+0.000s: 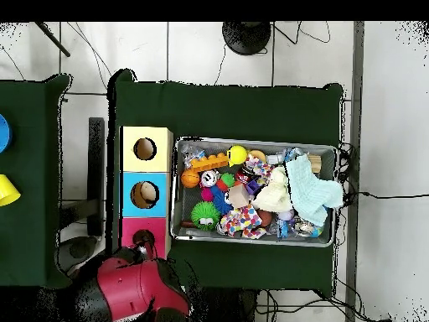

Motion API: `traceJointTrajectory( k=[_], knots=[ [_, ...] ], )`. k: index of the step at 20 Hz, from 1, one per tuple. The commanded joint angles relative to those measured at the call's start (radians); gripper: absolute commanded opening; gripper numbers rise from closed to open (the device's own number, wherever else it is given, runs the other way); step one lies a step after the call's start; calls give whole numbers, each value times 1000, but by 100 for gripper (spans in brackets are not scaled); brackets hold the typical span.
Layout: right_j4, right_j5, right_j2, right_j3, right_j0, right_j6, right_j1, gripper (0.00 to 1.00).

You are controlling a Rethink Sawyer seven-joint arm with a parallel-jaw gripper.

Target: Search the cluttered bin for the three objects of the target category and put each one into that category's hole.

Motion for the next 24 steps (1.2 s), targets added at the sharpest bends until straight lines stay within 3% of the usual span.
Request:
traceJointTrajectory(
  k=[1, 7, 16, 24],
  knots=[
    [94, 9, 51, -22, -46, 212, 26, 100],
    [141, 110, 55, -66, -65, 176, 6, 100],
    [172, 152, 85, -107, -125, 117, 5, 100],
    [148, 221, 78, -205, -143, 99, 27, 100]
  ],
)
